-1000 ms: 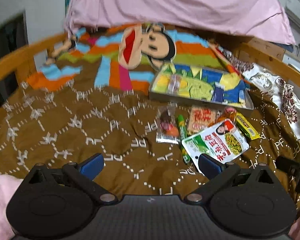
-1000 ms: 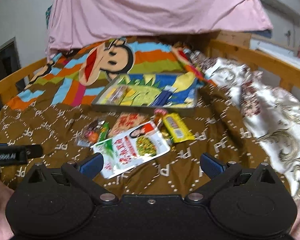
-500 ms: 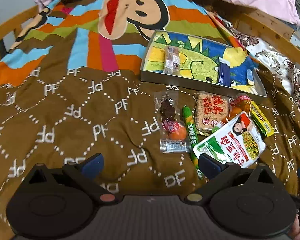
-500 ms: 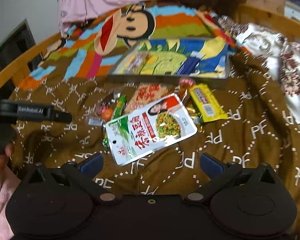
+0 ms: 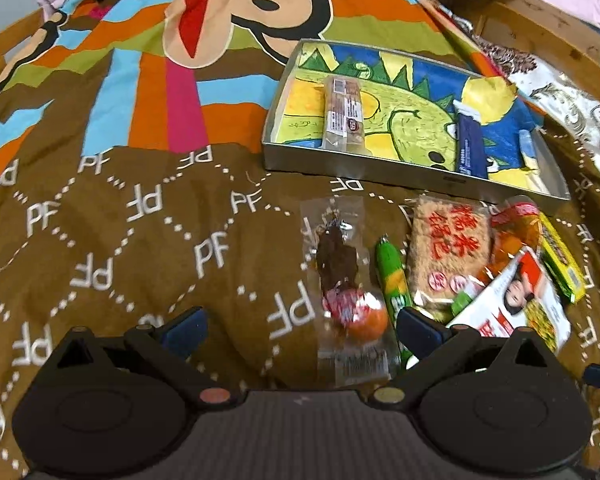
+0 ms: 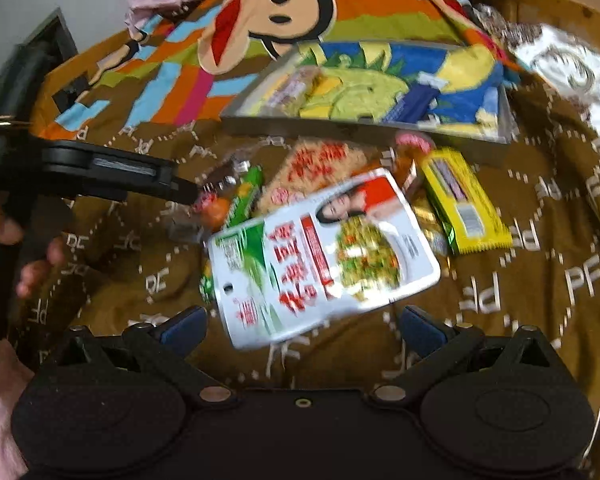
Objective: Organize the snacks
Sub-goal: 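Grasp the dried-meat packet with the left gripper while the right grasps the green stick, then carry both snacks into the tray and open both grippers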
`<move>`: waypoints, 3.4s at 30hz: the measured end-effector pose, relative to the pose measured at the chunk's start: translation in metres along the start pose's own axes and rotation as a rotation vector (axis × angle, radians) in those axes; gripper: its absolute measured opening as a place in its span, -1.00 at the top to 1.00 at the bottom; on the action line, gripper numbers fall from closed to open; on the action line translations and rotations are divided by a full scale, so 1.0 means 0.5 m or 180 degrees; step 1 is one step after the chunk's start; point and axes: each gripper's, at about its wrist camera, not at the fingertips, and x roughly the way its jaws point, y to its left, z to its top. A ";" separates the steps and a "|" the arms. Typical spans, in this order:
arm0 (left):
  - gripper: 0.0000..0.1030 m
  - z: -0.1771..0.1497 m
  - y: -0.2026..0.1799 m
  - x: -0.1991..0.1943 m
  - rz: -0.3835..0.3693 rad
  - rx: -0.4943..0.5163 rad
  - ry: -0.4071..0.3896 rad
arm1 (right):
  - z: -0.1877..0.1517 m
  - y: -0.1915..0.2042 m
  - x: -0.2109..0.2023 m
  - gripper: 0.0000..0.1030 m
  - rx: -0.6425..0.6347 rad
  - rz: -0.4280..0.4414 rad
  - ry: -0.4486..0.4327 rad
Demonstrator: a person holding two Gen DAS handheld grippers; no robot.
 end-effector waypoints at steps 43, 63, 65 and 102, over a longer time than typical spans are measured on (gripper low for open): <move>0.44 0.022 0.029 0.035 -0.0150 0.0075 -0.0059 | 0.039 0.141 0.179 0.52 -0.0792 0.0174 -0.0140; -0.32 0.030 -0.022 0.086 -0.0021 0.0613 -0.0236 | 0.024 0.139 0.185 0.46 -0.0769 0.0133 -0.0110; -0.06 0.030 -0.015 0.085 -0.0071 0.0538 -0.0214 | 0.024 0.138 0.185 0.48 -0.0765 0.0137 -0.0115; 0.14 0.020 0.047 -0.035 -0.0202 -0.0293 -0.0743 | -0.023 0.200 0.128 0.64 -0.1980 -0.0938 -0.0927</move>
